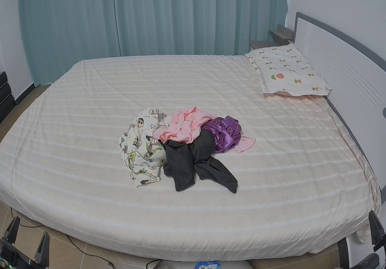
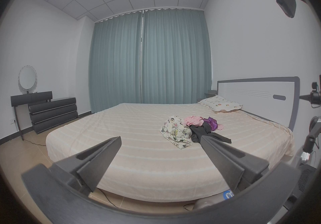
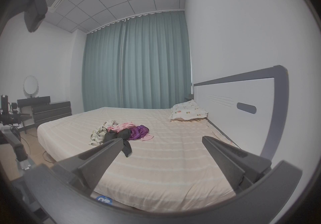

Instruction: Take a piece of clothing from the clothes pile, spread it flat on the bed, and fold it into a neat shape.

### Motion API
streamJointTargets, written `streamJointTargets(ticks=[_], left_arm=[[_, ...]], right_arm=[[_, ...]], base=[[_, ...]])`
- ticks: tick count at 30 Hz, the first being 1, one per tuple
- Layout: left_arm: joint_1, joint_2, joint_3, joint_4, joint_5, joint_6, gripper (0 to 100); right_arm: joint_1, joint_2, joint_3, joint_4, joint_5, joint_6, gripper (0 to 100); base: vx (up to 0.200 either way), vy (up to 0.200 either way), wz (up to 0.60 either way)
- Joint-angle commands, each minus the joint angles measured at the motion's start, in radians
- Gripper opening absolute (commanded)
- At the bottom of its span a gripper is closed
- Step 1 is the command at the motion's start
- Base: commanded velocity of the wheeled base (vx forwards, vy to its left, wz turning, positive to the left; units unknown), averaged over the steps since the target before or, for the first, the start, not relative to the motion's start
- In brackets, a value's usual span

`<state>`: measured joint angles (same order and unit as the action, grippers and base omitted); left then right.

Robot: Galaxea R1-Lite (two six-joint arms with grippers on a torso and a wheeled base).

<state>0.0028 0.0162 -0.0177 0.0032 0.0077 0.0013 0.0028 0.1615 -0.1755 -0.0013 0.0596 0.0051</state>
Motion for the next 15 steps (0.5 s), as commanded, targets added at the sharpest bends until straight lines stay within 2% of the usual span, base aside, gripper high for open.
streamJointTargets(ticks=[1,5,6,7,10,11,13,15], left_arm=[[0.0,-0.012,0.016,0.0,0.002,0.0,100],[0.0,-0.01,0.016,0.0,0.0,0.0,100],[0.0,-0.01,0.016,0.0,0.002,0.0,100],[0.0,-0.01,0.016,0.0,0.002,0.0,100],[0.0,-0.01,0.016,0.0,0.002,0.0,100],[0.0,-0.012,0.016,0.0,0.002,0.002,100],[0.0,-0.013,0.016,0.0,-0.003,0.006,100],[0.0,-0.012,0.016,0.0,-0.002,0.006,100]], right_arm=[[0.031,0.616,-0.142,-0.046,0.134,0.069,100],[0.117,0.926,-0.156,-0.243,0.131,0.159,100],[0.125,0.948,-0.157,-0.263,0.129,0.162,100],[0.154,1.08,-0.167,-0.364,0.112,0.184,100],[0.237,1.299,-0.203,-0.528,0.057,0.228,100],[0.249,1.325,-0.209,-0.545,0.049,0.239,100],[0.344,1.492,-0.268,-0.635,-0.003,0.342,100],[0.364,1.529,-0.291,-0.645,-0.009,0.365,100]], base=[[0.0,0.0,0.0],[0.0,0.0,0.0],[0.0,0.0,0.0],[0.0,0.0,0.0],[0.0,0.0,0.0],[0.0,0.0,0.0],[0.0,0.0,0.0],[0.0,0.0,0.0]])
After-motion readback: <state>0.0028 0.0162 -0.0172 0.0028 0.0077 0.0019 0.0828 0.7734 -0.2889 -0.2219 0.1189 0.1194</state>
